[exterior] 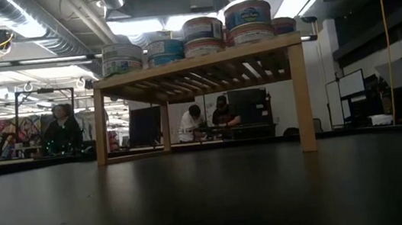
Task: Stack canned seafood by type on shelf
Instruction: Return to Home Position
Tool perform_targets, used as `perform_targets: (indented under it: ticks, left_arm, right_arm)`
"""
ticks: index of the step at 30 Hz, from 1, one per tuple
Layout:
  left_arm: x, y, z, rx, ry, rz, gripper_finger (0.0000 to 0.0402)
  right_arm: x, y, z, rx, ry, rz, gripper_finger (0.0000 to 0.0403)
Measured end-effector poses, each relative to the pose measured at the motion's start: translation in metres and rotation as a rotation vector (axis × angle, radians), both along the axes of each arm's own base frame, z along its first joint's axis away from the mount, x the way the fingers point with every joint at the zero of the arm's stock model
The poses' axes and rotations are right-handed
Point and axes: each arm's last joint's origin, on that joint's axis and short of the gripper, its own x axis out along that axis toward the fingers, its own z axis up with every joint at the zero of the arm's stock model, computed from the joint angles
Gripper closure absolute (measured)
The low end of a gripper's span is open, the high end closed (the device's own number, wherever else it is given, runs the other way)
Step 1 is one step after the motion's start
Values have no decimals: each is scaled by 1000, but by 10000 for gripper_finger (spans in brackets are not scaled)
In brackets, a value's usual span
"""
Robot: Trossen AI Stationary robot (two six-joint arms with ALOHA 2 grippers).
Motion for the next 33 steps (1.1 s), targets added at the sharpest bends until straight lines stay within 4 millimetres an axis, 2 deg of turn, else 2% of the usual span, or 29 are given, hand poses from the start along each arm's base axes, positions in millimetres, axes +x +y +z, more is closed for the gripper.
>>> perform_targets:
  ticks: [4, 8, 13, 18, 23, 29, 33]
  left_arm:
    - [-22, 0, -25, -159, -68, -59, 153]
    - [-25, -1, -61, -217, -157, -97, 153]
    - [-13, -2, -108, -185, -260, -125, 153]
    - [-7, -4, -146, -177, -253, -144, 153]
    - [-11, -3, -169, -232, -249, -130, 153]
    - [-21, -2, -183, -251, -308, -131, 153]
    - [-28, -1, -189, -244, -368, -139, 153]
  right_arm:
    - [-18, -19, 0, -64, -34, 31, 276]
    - [-26, -43, -20, -31, -68, 45, 276]
    - [-25, -80, -68, 98, -157, 78, 276]
    - [-33, -113, -112, 244, -202, 66, 276]
    - [-50, -131, -144, 269, -219, -35, 276]
    - [-68, -137, -175, 328, -293, 43, 276]
    - [-81, -139, -189, 359, -344, 30, 276]
